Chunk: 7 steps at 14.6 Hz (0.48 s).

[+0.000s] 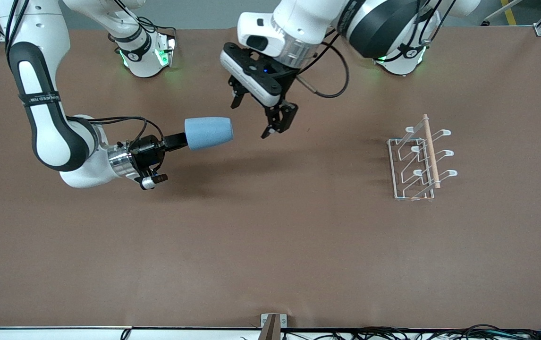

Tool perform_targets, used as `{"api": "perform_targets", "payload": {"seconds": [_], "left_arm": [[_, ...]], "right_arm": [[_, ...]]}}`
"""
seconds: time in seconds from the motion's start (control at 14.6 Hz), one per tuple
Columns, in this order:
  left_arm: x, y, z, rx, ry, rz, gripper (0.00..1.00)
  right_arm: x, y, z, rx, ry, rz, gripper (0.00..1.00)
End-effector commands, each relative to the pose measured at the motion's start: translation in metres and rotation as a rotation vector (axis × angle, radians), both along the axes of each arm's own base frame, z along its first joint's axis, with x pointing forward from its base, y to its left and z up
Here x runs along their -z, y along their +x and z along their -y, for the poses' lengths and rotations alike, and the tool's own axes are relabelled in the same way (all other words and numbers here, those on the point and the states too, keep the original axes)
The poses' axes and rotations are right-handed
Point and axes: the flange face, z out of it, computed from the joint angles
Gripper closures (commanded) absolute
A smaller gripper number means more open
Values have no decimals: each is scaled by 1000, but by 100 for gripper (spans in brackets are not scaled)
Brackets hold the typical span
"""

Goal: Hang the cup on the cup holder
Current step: 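Carry the cup toward the left gripper while the left gripper approaches, then close the left gripper on the cup's open rim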

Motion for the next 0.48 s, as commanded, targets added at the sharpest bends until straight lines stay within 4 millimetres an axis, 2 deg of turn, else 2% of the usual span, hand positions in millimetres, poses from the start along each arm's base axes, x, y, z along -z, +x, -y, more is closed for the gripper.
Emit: {"api": "perform_targets", "payload": {"seconds": [0.0, 0.27, 0.41], "left_arm": [[16, -5, 26, 44, -13, 22, 0], [34, -27, 55, 92, -12, 17, 0], [45, -30, 65, 121, -12, 28, 0]], "right_arm": [[-8, -4, -10, 15, 39, -5, 99], [-9, -4, -14, 18, 48, -6, 98], [-10, -4, -15, 17, 48, -5, 98]]}}
